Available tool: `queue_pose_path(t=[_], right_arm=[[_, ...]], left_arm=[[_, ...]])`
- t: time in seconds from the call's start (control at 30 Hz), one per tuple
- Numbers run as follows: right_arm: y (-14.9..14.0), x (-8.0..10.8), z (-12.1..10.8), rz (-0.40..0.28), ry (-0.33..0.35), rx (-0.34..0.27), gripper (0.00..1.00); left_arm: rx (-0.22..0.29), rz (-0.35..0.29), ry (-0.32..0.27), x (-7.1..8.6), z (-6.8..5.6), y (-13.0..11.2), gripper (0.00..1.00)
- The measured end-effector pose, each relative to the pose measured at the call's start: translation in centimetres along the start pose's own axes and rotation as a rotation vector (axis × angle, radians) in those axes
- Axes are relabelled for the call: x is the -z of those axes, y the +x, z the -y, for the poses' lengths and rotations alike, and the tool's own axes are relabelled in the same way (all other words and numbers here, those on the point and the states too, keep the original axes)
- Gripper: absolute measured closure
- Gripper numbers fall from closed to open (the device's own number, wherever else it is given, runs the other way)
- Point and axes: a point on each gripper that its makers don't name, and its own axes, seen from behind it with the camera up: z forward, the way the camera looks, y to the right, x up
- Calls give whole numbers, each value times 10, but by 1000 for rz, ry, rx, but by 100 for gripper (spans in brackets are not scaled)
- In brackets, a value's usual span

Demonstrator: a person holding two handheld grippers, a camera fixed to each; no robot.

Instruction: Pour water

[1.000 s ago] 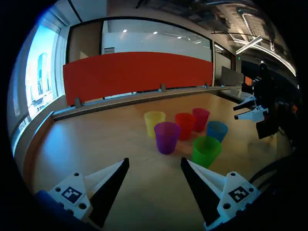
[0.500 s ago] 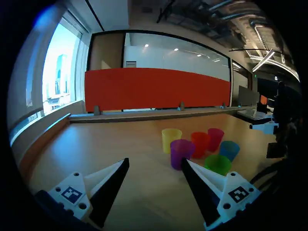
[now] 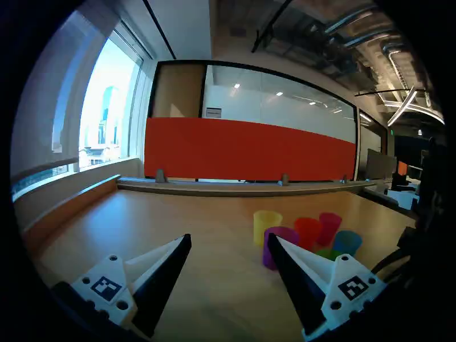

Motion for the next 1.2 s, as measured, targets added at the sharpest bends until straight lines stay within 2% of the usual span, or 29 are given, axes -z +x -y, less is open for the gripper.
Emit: queue_pose_path(t=[0.27,0.57,0.77,1.07,1.2], right_arm=[[6,0,-13,-28,-53,-53,0],[2,-3,-22,-20,-86,-87,0],[0,-2,-24,-11,-95,-92,0],[-1,-3,-30,1,-117,-84,0],[0,-3,-30,4,-119,-86,0]], left_arm=[[-9,-74,50,7,7,20,0],[-61,-151,135,11,14,38,0],[-50,-147,147,5,12,24,0],[-87,-161,158,-2,16,16,0],[-74,-162,150,-6,17,10,0]])
